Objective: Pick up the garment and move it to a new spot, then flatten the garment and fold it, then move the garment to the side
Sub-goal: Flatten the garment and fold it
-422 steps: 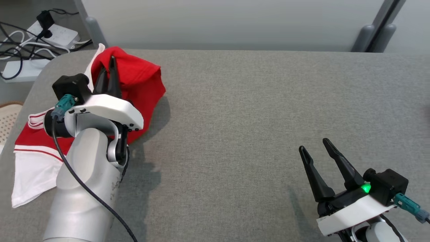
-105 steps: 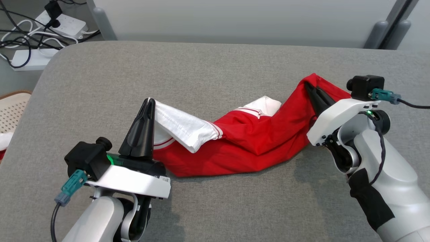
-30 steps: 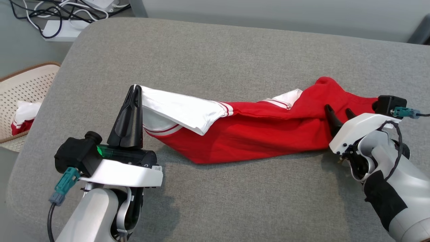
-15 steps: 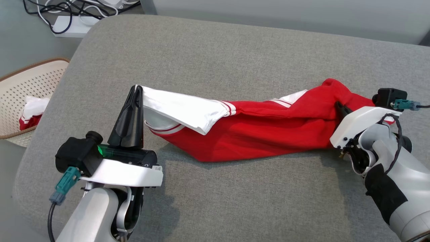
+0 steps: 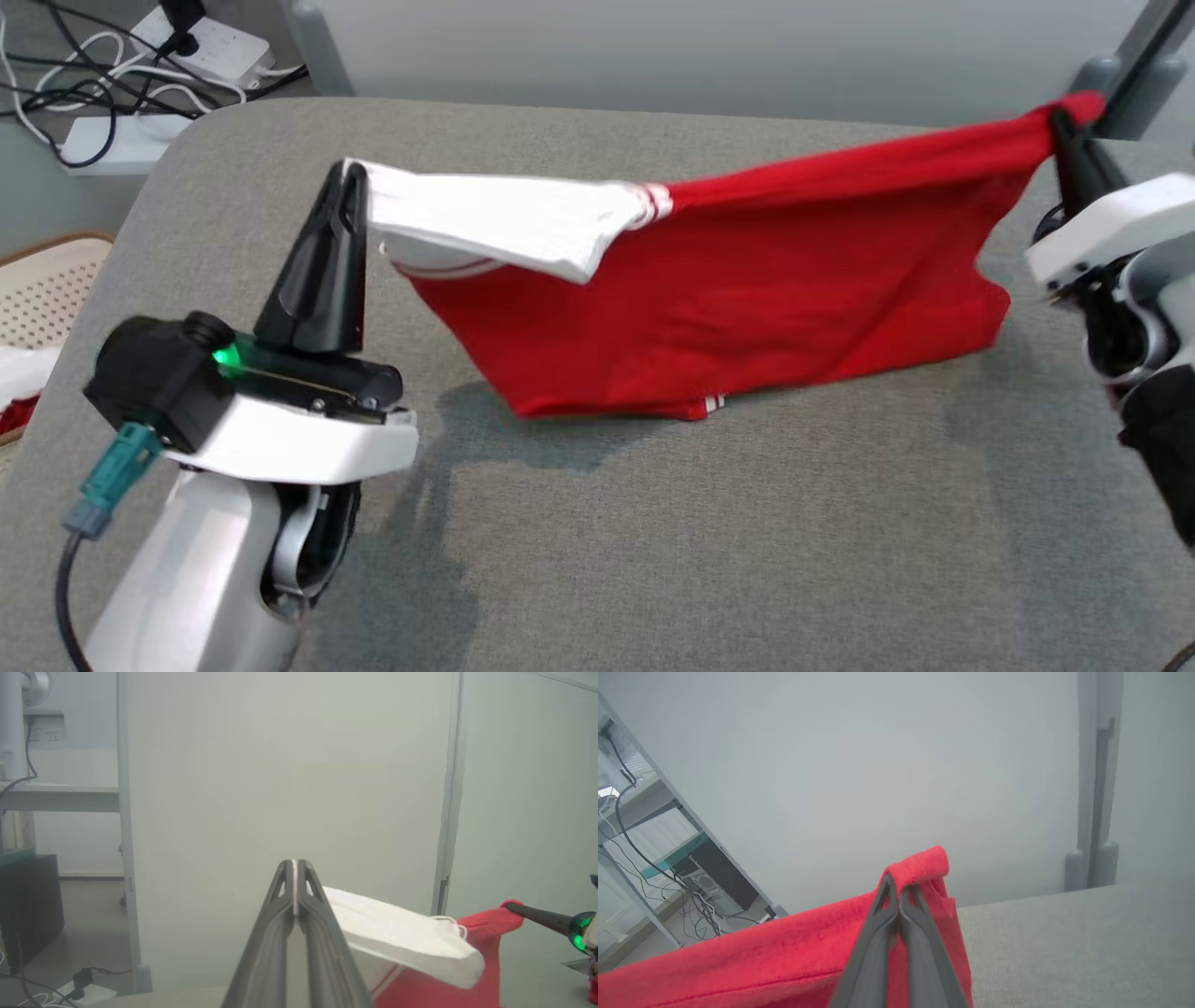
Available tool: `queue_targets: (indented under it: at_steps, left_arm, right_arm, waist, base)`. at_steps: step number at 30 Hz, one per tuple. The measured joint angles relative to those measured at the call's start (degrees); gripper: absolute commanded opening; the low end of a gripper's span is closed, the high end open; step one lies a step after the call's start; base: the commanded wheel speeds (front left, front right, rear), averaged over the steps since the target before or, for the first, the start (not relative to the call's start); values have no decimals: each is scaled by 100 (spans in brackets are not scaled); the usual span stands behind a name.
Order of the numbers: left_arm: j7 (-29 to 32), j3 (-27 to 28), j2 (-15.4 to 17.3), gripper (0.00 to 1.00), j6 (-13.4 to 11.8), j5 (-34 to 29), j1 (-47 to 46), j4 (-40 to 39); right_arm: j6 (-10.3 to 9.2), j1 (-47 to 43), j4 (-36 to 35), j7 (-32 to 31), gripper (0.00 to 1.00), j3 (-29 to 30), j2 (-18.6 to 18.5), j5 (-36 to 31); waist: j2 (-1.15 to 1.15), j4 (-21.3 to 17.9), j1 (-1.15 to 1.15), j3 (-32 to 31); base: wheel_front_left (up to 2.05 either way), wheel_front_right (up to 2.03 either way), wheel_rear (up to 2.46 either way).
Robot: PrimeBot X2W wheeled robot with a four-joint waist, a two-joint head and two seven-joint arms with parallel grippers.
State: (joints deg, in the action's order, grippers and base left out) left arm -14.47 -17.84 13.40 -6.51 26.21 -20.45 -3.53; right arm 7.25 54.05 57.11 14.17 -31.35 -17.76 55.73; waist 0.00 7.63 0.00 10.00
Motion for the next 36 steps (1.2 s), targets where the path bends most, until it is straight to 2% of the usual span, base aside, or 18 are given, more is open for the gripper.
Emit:
queue_targets:
  at_steps: [4,11,19,22,26,29,31,33,36]
  left_arm:
    - [160,76,260,0,178,4,-453,-200]
    - [535,122,460,0,486,76,-1321,-354]
    - [720,198,621,0,553,99,-1852,-523]
    - [865,226,693,0,553,141,-1961,-820]
    - [1169,356,783,0,538,226,-2182,-1385]
    - [1594,371,799,0,485,392,-2310,-1512]
    - [1782,316,783,0,485,535,-2323,-1357]
    - [1906,253,714,0,485,711,-2323,-928]
    - [1817,96,736,0,630,668,-2426,222]
  right_arm:
    - [0,106,-817,7,0,552,-403,-392]
    - [0,82,-1993,-48,0,1123,-638,-776]
    - [0,-293,-3092,-966,0,1519,-870,-1096]
    - [0,-530,-3785,-1356,0,2002,-1039,-1223]
    - [0,-873,-4999,-2131,0,3018,-1172,-1413]
    - [1,-1160,-5672,-2870,0,3697,-1017,-1728]
    - [0,-1361,-5782,-3350,0,3860,-715,-1904]
    - [0,-1491,-5593,-3702,0,3806,-311,-2065]
    - [0,-1396,-4687,-3835,0,3472,57,-2472]
  waist:
    - [0,-203,0,-194]
    - [0,-507,0,-680]
    - [0,-870,0,-1168]
    - [0,-975,0,-1273]
    - [0,-1050,0,-1327]
    - [0,-1067,0,-1274]
    - [0,-1074,0,-1211]
    - [0,-1077,0,-1127]
    - [0,-1074,0,-970]
  base:
    - [0,0,0]
    - [0,0,0]
    - [0,0,0]
    - [0,0,0]
    - [0,0,0]
    - [0,0,0]
    - [0,0,0]
    - [0,0,0]
    - [0,0,0]
